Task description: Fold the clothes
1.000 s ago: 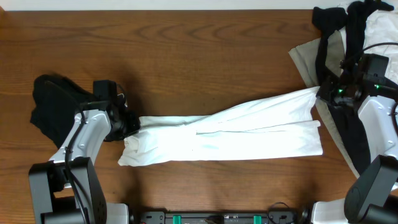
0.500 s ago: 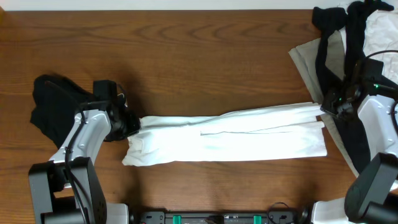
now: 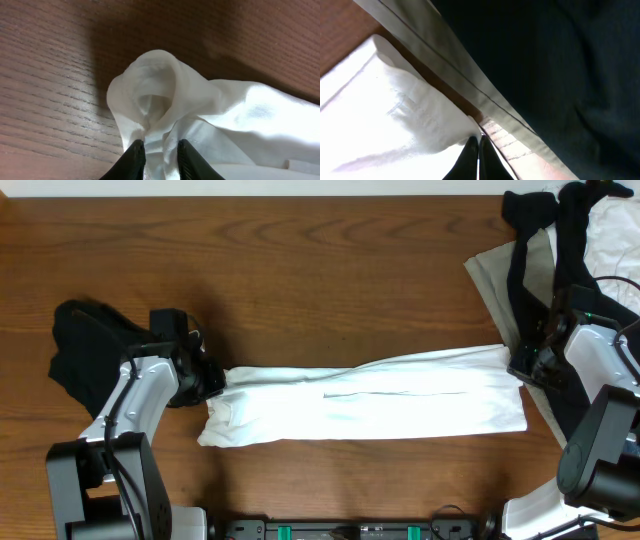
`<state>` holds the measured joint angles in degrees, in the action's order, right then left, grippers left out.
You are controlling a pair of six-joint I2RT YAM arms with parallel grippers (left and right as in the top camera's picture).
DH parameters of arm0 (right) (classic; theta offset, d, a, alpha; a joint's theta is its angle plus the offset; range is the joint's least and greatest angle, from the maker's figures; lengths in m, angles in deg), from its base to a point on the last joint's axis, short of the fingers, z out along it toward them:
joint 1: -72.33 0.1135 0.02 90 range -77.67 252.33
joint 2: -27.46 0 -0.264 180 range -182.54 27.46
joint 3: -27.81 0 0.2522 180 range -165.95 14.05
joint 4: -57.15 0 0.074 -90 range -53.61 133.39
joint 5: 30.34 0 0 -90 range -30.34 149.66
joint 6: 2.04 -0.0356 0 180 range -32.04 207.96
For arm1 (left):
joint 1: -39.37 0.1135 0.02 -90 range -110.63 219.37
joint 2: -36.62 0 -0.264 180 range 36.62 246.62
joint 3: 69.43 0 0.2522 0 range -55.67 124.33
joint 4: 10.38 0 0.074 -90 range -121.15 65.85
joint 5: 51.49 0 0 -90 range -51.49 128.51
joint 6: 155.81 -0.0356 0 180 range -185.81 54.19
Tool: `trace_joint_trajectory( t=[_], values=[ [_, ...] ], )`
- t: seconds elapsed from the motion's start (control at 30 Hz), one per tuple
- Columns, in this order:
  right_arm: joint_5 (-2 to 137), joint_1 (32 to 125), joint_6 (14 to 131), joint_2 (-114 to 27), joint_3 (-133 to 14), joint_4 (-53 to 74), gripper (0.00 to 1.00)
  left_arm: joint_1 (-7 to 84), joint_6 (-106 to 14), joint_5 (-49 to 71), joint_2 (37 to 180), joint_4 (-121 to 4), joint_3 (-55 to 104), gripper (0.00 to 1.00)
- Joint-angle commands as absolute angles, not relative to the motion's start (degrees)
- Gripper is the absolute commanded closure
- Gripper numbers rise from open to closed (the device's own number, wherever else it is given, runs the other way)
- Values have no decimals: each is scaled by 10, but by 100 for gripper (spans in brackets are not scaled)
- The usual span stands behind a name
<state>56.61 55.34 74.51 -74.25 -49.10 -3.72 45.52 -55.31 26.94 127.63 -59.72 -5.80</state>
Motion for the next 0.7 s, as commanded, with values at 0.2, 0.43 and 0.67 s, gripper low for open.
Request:
trace_joint_trajectory(
  t=[0.2,0.43,0.67],
  values=[
    [537,550,736,-745,-487,-58,83,454,-554,279,1281,-598,-60,75],
    [571,550,736,-745,-487,-67,62,454,-554,279,1281,-598,-60,75],
    [671,550,726,-745,-487,-72,58,454,-554,279,1281,-598,-60,75]
  ],
)
